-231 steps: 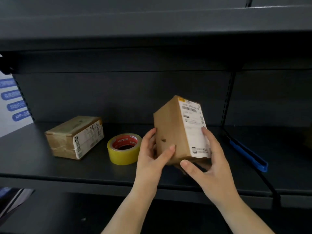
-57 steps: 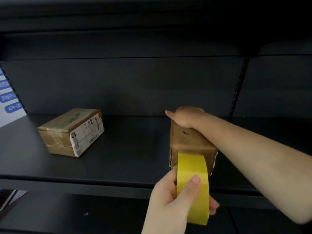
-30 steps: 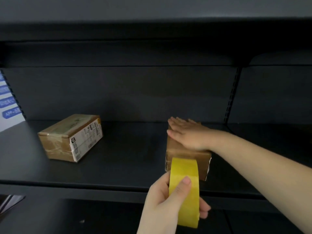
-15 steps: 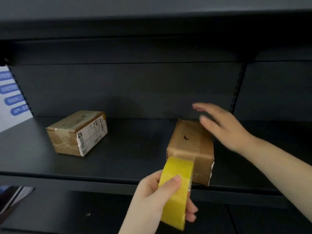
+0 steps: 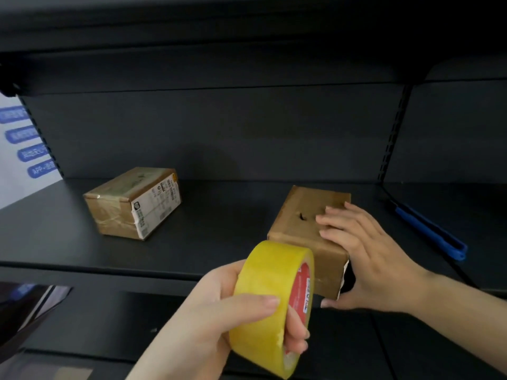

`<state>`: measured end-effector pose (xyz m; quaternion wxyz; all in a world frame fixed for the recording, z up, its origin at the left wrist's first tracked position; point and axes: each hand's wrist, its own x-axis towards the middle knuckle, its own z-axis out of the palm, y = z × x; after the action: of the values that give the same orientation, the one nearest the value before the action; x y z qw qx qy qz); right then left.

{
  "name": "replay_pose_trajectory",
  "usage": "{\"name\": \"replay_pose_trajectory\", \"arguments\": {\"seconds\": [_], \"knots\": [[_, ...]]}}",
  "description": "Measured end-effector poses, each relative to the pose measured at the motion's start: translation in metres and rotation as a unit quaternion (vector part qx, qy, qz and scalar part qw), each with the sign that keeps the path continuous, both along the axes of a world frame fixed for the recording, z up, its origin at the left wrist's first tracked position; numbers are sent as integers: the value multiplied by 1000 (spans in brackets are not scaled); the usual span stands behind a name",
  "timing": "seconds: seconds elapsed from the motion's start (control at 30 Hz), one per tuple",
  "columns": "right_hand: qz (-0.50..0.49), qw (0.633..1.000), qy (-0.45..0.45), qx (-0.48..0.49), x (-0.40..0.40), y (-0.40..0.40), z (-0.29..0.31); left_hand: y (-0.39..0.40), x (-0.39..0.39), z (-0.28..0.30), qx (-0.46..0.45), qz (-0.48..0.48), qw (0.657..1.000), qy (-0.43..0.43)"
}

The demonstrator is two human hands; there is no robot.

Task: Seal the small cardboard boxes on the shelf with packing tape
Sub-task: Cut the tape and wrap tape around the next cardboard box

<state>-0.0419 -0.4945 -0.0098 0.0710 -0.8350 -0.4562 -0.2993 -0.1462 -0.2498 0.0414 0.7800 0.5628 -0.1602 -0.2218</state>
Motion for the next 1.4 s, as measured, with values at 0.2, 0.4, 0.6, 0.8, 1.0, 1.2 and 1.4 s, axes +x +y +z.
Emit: {"name": "replay_pose_trajectory", "arguments": {"seconds": [0.2,0.4,0.6,0.8,1.0,1.2,1.4], "knots": [[-7,999,-44,11,-3,7,4,7,-2,6,35,-17,999,-19],[-59,995,43,68,-6,8,24,-5,-11,12,33,24,999,2],[-70,987,92,114,-5,10,35,-12,-9,25,31,70,997,-5],[-78,979,139,129,-1,8,40,-13,-4,27,29,61,997,-32],[-105,960,211,150,10,4,46,-24,-4,14,32,91,995,2],[-106,940,268,183,27,-7,58,-23,1,2,37,71,996,45],[-94,933,291,188,34,-11,58,-38,1,10,61,96,993,30]]}}
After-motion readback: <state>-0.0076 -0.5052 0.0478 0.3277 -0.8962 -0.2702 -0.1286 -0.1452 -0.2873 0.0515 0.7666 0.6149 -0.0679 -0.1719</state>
